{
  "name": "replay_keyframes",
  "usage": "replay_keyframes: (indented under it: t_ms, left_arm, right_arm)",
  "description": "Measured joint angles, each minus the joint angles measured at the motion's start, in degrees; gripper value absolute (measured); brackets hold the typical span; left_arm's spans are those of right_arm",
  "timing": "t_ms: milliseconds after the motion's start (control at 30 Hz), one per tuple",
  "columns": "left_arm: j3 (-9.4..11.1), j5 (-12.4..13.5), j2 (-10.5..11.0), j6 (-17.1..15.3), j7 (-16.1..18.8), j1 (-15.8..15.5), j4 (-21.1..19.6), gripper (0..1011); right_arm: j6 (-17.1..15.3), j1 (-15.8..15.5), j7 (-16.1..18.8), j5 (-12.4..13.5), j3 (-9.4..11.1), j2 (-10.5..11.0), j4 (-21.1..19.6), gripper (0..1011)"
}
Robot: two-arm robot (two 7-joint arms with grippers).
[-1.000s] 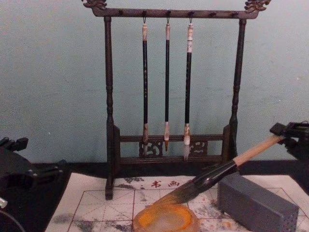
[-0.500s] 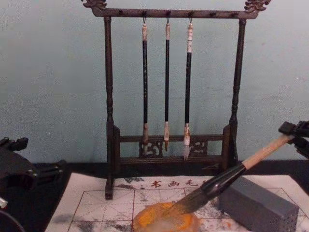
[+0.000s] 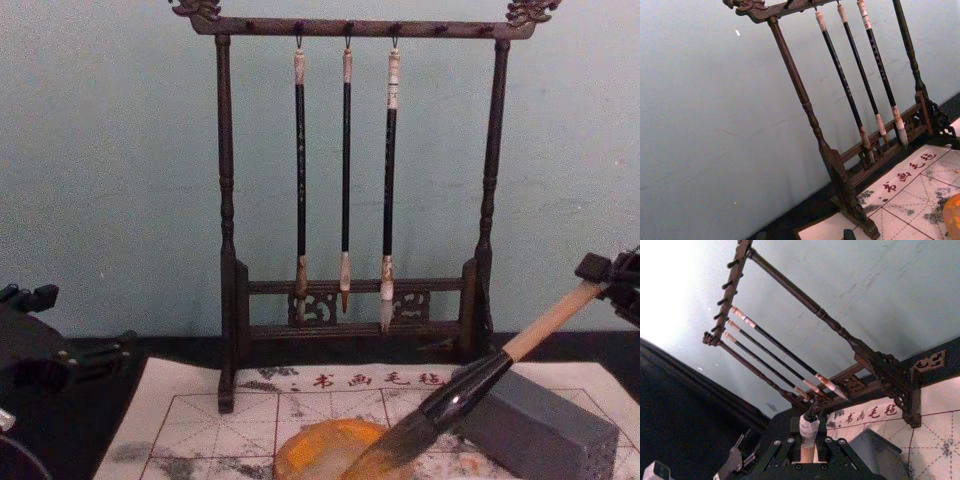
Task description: Pick up the brush from the inkstone, write on the paper, then place the brush back to its original position.
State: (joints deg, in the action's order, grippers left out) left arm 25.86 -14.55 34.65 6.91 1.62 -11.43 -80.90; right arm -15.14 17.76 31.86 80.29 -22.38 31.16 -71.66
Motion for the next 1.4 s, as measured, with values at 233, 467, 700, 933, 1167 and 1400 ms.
replay_keyframes:
  t_ms: [233,467,700,933,1167,1400]
  left_arm:
    - [0.0,0.0,0.0,0.0,0.0,0.0,0.0,1001]
    - [0.0,0.0,0.0,0.0,0.0,0.0,0.0,1001]
    - [0.0,0.0,0.0,0.0,0.0,0.0,0.0,1001]
    - [0.0,0.0,0.0,0.0,0.0,0.0,0.0,1001]
    - [0.0,0.0,0.0,0.0,0.0,0.0,0.0,1001]
    - [0.0,0.0,0.0,0.0,0.0,0.0,0.0,1001]
  right_arm:
    - [0.7,0.5,1.6,-0.8,-1.6,1.5,-0.1,189]
    - [1.9,1.1,2.3,-2.0,-3.2,2.2,-0.4,189]
    - [3.3,2.2,2.7,-3.5,-5.0,2.5,-0.5,189]
    - [4.3,3.3,3.3,-5.1,-6.1,2.3,-0.1,189]
    - [4.8,4.0,4.2,-6.7,-6.9,2.2,0.1,189]
    - [5.5,4.5,5.0,-8.5,-7.5,2.3,0.1,189]
